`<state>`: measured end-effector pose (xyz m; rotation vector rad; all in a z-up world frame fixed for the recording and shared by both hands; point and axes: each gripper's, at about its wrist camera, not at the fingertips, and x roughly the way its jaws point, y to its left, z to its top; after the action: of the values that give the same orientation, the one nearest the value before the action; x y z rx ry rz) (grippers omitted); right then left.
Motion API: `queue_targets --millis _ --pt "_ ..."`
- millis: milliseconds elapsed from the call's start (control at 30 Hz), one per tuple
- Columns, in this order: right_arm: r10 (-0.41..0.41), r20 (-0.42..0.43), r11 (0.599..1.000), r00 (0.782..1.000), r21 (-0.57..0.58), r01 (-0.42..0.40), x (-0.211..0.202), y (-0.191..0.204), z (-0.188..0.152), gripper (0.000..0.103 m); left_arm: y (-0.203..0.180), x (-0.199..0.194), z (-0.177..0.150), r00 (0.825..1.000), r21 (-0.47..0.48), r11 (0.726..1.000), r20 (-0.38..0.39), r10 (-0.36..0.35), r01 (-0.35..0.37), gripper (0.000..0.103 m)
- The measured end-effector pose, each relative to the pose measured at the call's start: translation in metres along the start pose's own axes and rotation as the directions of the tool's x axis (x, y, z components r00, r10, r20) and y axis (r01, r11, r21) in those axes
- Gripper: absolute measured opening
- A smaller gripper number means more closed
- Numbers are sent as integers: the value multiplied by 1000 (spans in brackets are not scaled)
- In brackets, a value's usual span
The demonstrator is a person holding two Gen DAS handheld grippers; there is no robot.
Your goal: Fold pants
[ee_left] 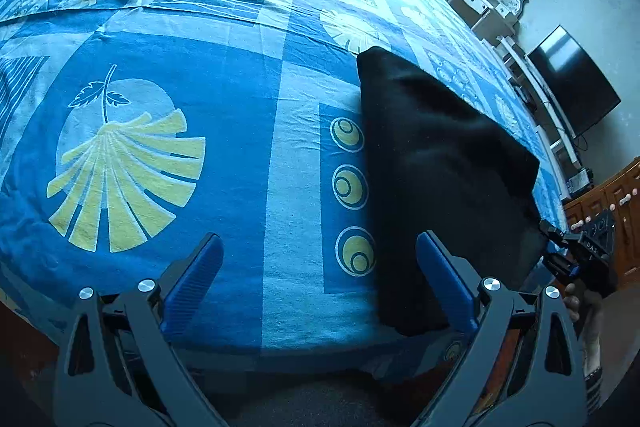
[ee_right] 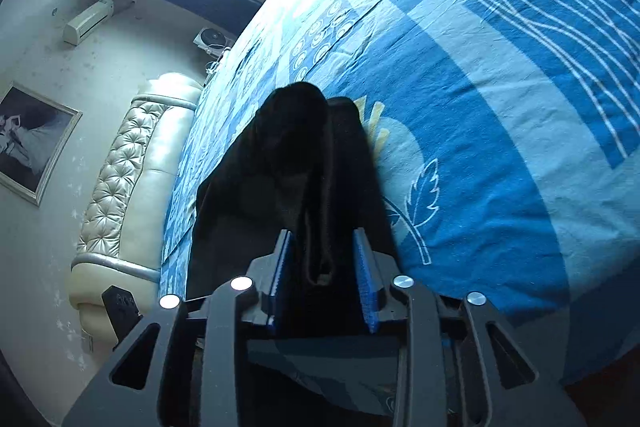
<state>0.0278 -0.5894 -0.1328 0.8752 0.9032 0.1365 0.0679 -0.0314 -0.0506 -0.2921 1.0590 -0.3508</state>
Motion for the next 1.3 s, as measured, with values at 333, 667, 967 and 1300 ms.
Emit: queue_targets --millis 333,667,967,1300 --pt "54 -34 997 998 48 -53 6 -2 -14 72 7 19 -5 962 -128 961 -84 -258 247 97" --pt "80 -57 992 995 105 -74 13 -21 -19 76 -6 54 -8 895 -247 889 -135 -426 386 97" --pt "158 -52 984 986 95 -152 31 -13 -24 83 -41 69 -13 901 -168 915 -181 -395 367 88" --pt "62 -45 998 997 7 -62 40 6 -32 51 -53 66 -11 938 -89 961 -211 -274 261 52"
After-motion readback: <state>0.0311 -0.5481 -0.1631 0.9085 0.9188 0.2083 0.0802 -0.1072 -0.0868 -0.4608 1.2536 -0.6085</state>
